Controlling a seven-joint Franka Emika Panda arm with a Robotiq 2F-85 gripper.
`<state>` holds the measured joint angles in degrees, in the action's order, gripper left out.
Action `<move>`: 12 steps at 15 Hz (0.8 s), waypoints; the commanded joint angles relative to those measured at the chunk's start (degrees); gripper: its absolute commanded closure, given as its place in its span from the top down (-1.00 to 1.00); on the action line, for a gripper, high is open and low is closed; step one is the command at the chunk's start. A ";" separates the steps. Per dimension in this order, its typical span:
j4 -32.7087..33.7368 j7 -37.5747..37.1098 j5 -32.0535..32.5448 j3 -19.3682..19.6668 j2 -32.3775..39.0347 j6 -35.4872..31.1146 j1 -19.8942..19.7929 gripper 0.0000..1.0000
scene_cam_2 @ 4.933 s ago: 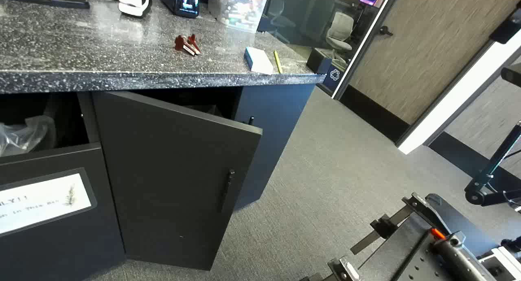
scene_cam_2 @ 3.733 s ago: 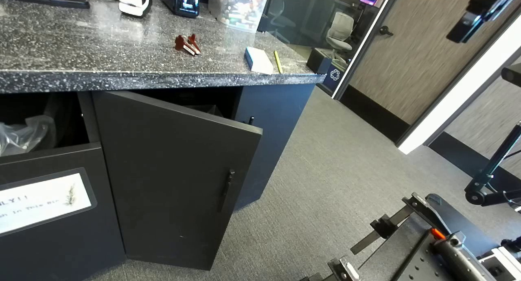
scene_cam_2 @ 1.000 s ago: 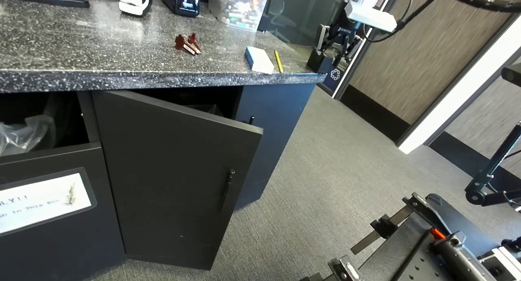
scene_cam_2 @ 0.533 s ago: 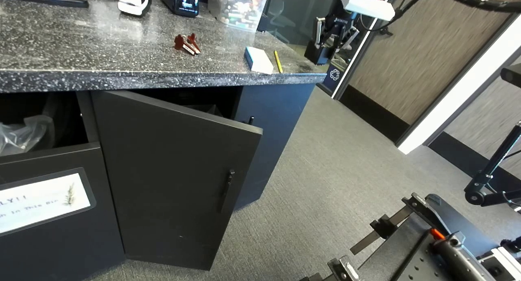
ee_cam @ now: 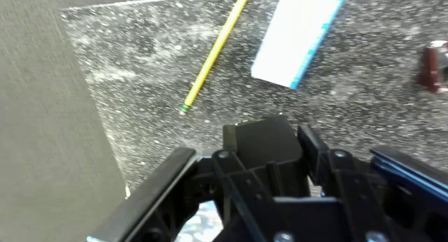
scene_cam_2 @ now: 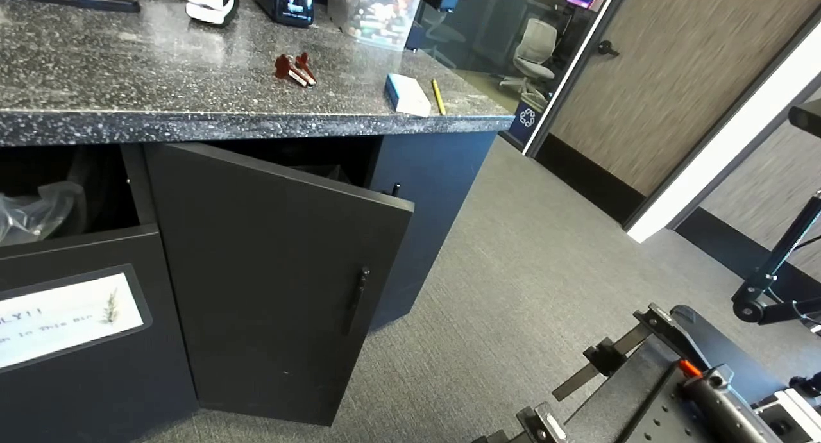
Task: Move the black box to the left
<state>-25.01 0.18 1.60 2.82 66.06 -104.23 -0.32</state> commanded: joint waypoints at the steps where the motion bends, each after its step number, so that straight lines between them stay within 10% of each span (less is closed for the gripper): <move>1: -1.36 4.11 -2.69 -4.90 -3.46 3.41 3.40 -0.57; 12: 1.75 9.15 -3.37 -8.35 4.63 12.53 11.92 -0.57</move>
<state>-26.36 8.09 -2.59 -6.04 68.18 -93.99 10.73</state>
